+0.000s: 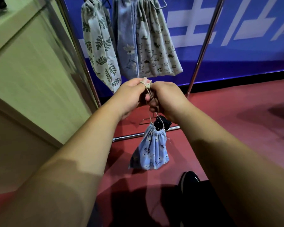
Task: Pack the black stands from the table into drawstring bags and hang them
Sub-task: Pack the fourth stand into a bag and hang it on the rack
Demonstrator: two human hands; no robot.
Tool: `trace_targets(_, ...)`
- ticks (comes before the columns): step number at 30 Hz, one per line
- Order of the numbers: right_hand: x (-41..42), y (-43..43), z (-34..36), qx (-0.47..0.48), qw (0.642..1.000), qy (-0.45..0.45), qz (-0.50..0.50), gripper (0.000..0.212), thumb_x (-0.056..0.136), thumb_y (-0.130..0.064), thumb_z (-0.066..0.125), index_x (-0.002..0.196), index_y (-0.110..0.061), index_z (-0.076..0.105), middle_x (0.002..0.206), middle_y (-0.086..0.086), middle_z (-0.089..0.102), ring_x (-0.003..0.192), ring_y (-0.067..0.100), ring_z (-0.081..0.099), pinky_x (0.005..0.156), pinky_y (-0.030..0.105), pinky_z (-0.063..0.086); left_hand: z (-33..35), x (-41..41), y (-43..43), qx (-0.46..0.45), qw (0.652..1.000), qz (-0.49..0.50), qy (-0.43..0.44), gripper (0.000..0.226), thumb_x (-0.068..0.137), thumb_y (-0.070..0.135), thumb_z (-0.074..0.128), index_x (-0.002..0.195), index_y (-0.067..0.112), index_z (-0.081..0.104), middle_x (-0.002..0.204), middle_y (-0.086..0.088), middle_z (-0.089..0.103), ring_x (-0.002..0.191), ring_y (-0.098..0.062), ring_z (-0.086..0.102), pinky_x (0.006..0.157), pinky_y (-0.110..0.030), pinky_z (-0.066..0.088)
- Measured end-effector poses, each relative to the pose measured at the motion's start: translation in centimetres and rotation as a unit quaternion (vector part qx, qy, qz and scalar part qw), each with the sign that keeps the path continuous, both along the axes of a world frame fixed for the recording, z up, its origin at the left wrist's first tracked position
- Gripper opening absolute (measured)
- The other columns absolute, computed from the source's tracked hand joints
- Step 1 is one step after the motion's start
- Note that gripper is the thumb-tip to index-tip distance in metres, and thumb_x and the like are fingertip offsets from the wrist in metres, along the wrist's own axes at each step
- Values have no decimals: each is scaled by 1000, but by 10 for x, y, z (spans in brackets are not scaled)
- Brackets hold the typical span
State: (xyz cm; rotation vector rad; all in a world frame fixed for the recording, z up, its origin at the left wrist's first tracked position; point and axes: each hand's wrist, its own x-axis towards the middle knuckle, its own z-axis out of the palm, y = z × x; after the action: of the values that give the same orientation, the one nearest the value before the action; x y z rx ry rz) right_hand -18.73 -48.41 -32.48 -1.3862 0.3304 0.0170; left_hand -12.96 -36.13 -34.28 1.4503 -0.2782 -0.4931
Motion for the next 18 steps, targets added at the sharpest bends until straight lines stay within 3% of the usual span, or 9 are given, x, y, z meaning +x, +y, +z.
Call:
trace_targets(3, -3, -7, 6, 1, 1000, -4, -2, 17, 99, -15, 53, 86, -8, 64, 66, 11, 60, 46, 20, 39, 51, 31, 37, 4, -1, -7, 26, 999, 41, -10, 26, 112, 27, 50, 118, 8, 66, 61, -5, 59, 60, -25, 56, 71, -47, 56)
trace_targets(7, -11, -17, 16, -81, 997, -6, 3, 15, 91, -17, 53, 89, -13, 67, 64, 7, 55, 48, 18, 38, 56, 35, 37, 10, -3, -9, 176, 970, 95, -140, 17, 96, 46, 57, 99, 38, 71, 90, 7, 77, 86, -19, 70, 94, -50, 58)
trace_targets(10, -26, -27, 29, -112, 994, -19, -10, 15, 89, -19, 56, 92, -18, 70, 64, 0, 51, 48, 13, 40, 60, 34, 38, 23, -15, -13, 181, 966, 108, -152, 12, 87, 53, 60, 93, 47, 68, 88, 7, 77, 79, -18, 68, 85, -52, 59)
trace_targets(12, -36, -36, 35, -141, 989, -30, -21, 11, 88, -18, 60, 87, -14, 70, 60, -4, 51, 48, 11, 42, 59, 31, 39, 35, -26, -14, 178, 965, 93, -170, 6, 92, 43, 62, 93, 44, 68, 81, 9, 75, 75, -15, 65, 78, -46, 57)
trace_targets(15, -53, -48, 53, -226, 972, -59, -19, 12, 89, -19, 65, 89, -8, 70, 63, -6, 57, 55, 10, 47, 61, 31, 42, 62, -46, -14, 197, 957, 56, -204, 20, 101, 17, 62, 98, 36, 66, 71, 10, 68, 67, -9, 57, 66, -29, 46)
trace_targets(18, -64, -60, 81, -269, 957, -102, -20, 3, 92, -14, 68, 91, -14, 70, 71, -5, 59, 58, 6, 47, 60, 26, 41, 97, -56, -15, 179, 957, 32, -225, 25, 96, 12, 62, 103, 35, 69, 78, 1, 62, 77, -15, 60, 70, -30, 48)
